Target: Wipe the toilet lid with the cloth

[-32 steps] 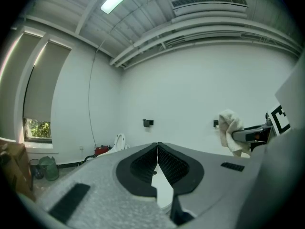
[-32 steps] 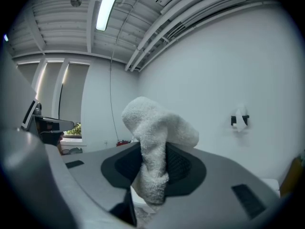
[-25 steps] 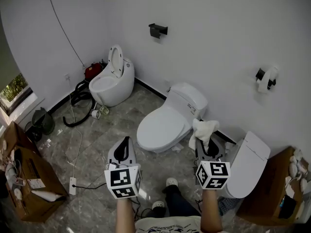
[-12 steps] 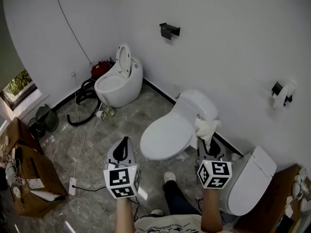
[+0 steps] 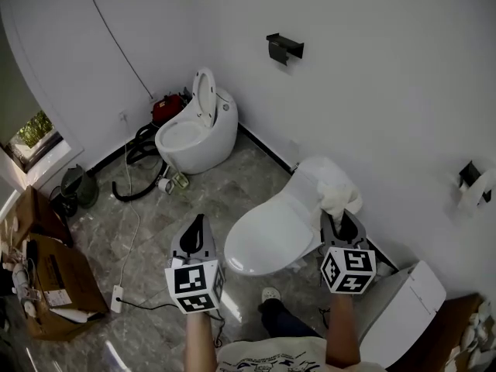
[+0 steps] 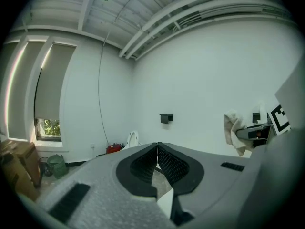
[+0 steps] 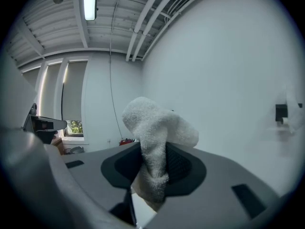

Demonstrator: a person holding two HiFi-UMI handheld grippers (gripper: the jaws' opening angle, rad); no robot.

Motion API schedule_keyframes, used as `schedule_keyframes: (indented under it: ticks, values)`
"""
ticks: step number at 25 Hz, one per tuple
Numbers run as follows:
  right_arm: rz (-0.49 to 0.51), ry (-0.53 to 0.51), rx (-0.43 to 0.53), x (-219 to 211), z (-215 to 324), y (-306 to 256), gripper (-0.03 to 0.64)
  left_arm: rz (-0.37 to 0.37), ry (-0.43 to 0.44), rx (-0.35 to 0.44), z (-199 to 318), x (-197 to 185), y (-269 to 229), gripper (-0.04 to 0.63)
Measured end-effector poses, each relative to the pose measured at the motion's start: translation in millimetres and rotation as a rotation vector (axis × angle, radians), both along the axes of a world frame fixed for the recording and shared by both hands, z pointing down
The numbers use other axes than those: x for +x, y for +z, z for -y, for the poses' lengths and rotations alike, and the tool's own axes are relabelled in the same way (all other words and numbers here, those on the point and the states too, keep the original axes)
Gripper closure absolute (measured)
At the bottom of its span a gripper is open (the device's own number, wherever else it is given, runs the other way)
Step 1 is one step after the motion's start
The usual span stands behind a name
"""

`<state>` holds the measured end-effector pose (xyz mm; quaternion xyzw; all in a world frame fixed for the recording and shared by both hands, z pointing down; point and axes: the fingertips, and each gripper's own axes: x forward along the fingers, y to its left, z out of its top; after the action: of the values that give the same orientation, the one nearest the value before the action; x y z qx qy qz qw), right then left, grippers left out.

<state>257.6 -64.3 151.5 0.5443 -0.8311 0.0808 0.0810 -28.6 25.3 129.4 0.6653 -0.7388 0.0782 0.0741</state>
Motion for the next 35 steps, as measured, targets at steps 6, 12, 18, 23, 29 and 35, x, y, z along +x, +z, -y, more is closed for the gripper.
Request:
schedule_keyframes:
  ticks: [6,12,18,23,29,35]
  values:
    - [-0.03,-0.041,-0.028,-7.1,82.3,16.2,0.497,-0.002,-0.029,-0.009,72.4,-3.4,7.8,0.586]
    - [-0.078,-0.081,-0.079,-23.5,131.8,46.5,0.497,-0.007,-0.049,-0.056,111.1,-14.4,33.7,0.586]
    - [-0.115,-0.105,-0.142,-46.8,151.8,82.8,0.497,-0.034,-0.074,-0.133,120.4,-39.1,73.6,0.586]
    - [-0.159,-0.112,-0.179,-68.8,155.2,107.0,0.497,-0.045,-0.08,-0.19,122.6,-65.6,99.3,0.586]
    - [-0.173,-0.115,-0.244,-78.7,159.9,142.5,0.497,-0.056,-0.08,-0.223,135.2,-83.3,126.1,0.586]
    - [-0.232,-0.144,-0.296,-86.7,174.7,193.1,0.497,-0.053,-0.086,-0.254,146.4,-93.0,159.6,0.586]
